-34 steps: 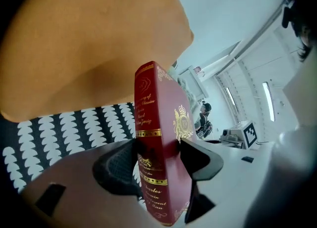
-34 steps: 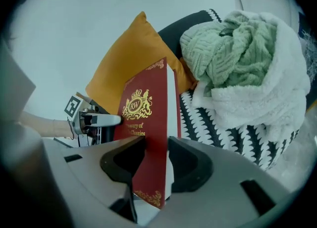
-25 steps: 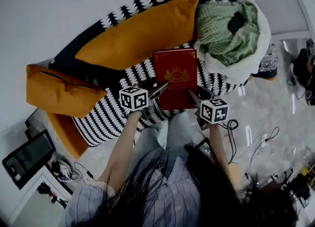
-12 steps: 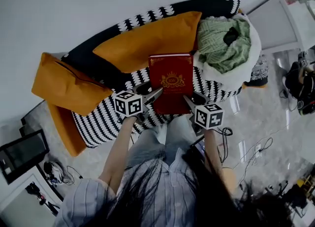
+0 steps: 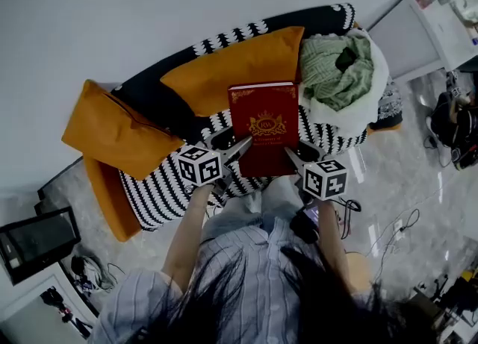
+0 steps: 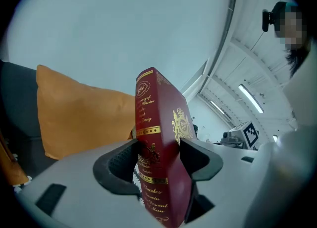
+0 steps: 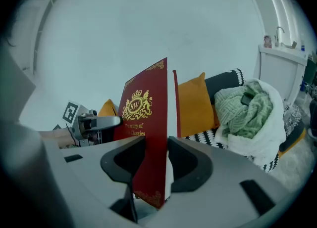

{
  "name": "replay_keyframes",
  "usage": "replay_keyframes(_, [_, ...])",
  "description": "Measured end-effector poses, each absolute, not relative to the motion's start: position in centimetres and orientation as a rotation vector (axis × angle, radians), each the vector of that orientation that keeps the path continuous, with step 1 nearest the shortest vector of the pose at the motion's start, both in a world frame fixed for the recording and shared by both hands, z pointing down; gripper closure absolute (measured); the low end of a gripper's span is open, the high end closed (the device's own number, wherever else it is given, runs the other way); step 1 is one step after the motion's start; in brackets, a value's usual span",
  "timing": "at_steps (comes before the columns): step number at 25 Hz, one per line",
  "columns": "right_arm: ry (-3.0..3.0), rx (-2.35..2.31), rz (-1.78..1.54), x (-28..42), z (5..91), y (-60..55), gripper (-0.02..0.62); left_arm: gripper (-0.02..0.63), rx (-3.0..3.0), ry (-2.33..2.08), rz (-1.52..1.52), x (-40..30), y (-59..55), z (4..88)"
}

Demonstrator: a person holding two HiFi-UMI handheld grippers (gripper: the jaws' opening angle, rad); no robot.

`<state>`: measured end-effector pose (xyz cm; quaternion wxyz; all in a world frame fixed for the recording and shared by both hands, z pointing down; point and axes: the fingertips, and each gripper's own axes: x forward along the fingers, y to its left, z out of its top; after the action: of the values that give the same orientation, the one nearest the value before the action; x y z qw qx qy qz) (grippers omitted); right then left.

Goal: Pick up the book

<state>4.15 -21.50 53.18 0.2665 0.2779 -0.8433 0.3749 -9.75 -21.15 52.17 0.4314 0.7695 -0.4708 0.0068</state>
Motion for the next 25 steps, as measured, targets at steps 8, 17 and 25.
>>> replay_keyframes(8, [-2.325, 0.775, 0.945, 2.4, 49.8, -19.6, 0.439, 0.333, 1.956, -1.197, -0.022, -11.5, -19.0, 48.9])
replay_keyframes(17, [-2.320, 0.815, 0.928, 1.3, 48.1, -15.4, 0.439, 0.333, 1.989, -1.177, -0.038, -12.7, -15.2, 47.2])
replay_keyframes(25, [-2.290, 0.814, 0.919, 2.4, 47.8, -13.2, 0.439, 0.333, 1.962, -1.168, -0.064, -11.6, -12.9, 47.3])
